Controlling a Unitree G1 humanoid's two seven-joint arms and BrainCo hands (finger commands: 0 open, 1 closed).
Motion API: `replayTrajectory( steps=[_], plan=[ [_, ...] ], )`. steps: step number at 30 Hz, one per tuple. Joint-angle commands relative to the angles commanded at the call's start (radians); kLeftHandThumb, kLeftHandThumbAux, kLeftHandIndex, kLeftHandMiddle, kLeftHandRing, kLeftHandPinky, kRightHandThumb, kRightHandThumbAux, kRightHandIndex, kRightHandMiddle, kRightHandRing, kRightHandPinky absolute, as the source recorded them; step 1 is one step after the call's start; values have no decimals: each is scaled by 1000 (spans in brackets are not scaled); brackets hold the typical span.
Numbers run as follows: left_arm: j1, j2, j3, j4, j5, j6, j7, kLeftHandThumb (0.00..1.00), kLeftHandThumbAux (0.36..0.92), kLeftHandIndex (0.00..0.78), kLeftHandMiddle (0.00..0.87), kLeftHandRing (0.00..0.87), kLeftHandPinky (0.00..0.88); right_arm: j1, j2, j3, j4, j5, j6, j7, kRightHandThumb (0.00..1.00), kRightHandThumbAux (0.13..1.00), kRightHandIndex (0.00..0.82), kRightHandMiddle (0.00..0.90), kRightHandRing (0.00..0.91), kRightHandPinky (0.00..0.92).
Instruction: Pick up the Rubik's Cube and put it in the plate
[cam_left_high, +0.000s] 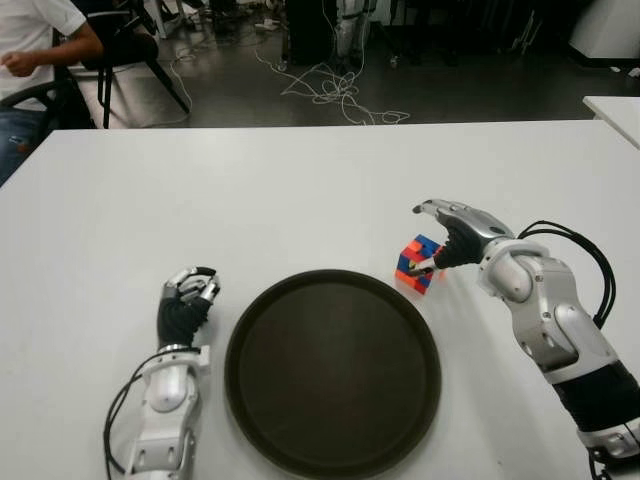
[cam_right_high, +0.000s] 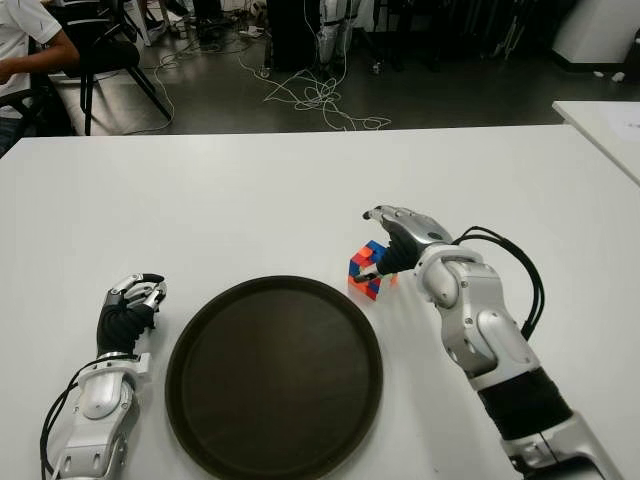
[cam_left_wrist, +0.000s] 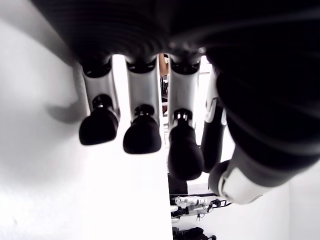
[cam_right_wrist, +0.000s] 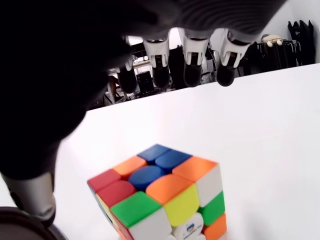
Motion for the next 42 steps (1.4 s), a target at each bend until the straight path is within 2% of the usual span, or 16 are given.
replayTrajectory(
  steps=[20, 26, 34, 42],
  plan=[
    [1, 6, 0, -13, 2, 24, -4, 709, 705, 441, 783, 794, 776, 13, 26, 13, 34, 48, -3, -1, 0, 653, 0, 0, 0, 0],
    [1, 5, 1, -16, 0, 29, -4, 709, 704, 441, 782, 794, 776, 21, 24, 12, 33, 61, -19, -14, 0, 663, 0, 0, 0, 0],
    [2, 5, 0, -14, 5, 25, 1, 709, 704, 441, 783, 797, 778, 19, 19, 25, 29, 56, -1, 14, 0, 637, 0, 0, 0, 0],
    [5, 10, -4, -11, 7, 16, -7, 710, 704, 441, 785, 797, 775, 36, 21, 31, 11, 54, -3, 5, 0, 682, 0, 0, 0, 0]
  ],
)
